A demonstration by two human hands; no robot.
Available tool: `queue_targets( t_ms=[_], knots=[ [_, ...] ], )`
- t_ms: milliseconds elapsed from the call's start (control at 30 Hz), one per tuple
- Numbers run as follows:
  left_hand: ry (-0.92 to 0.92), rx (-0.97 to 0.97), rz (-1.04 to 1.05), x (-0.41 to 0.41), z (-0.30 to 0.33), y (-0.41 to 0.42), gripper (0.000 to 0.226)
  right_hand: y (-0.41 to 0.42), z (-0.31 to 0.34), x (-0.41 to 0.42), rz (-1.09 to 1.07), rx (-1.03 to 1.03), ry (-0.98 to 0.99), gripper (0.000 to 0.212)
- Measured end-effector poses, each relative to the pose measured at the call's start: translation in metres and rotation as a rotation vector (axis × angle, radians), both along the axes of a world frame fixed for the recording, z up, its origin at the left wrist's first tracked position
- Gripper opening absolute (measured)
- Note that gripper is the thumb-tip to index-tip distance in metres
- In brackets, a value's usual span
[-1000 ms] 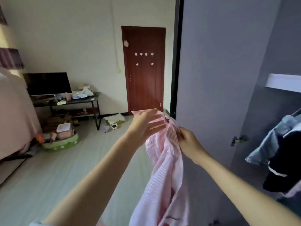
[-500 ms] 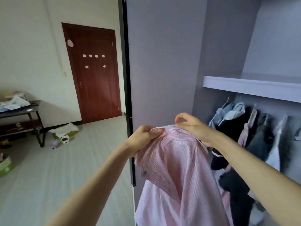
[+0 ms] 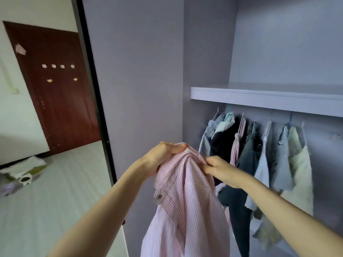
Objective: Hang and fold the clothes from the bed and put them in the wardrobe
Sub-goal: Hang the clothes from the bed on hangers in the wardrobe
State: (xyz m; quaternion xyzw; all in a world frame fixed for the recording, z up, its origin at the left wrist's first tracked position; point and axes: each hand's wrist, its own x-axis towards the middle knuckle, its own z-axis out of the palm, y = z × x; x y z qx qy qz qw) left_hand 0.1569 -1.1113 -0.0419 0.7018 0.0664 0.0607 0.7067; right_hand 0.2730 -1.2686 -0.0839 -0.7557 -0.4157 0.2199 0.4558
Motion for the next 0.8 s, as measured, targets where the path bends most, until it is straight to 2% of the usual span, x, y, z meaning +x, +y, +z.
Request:
queue_targets(
  t_ms=[133, 267, 400, 500, 600, 667, 800],
  knots=[
    [0.054, 0.053, 0.042, -0.009, -0.003, 0.014, 0.025, -0.004, -0.011, 0.005, 0.002, 0.025, 0.228, 0.019],
    [0.113, 0.342, 0.236, -0.015, -0.014, 0.029, 0.025, -0.002, 0.011, 0.013, -0.031, 0.183, 0.212, 0.011],
    [0.095, 0.277, 0.247, -0.02, -0.025, 0.038, 0.024, 0.004, 0.028, 0.01, 0.015, 0.19, 0.143, 0.009],
    [0.026, 0.223, 0.231, -0.018, -0.036, 0.038, 0.021, 0.01, 0.034, 0.007, 0.01, 0.236, 0.175, 0.01],
    [-0.007, 0.344, 0.274, -0.016, -0.043, 0.041, 0.008, 0.014, 0.037, 0.006, 0.013, 0.266, 0.225, 0.018],
    [-0.092, 0.41, 0.23, -0.016, -0.049, 0.041, 0.004, 0.016, 0.036, 0.006, 0.001, 0.252, 0.204, 0.022],
    [-0.356, 0.671, 0.206, -0.015, -0.058, 0.03, 0.016, 0.013, 0.034, 0.011, -0.058, 0.279, 0.206, 0.025]
  ],
)
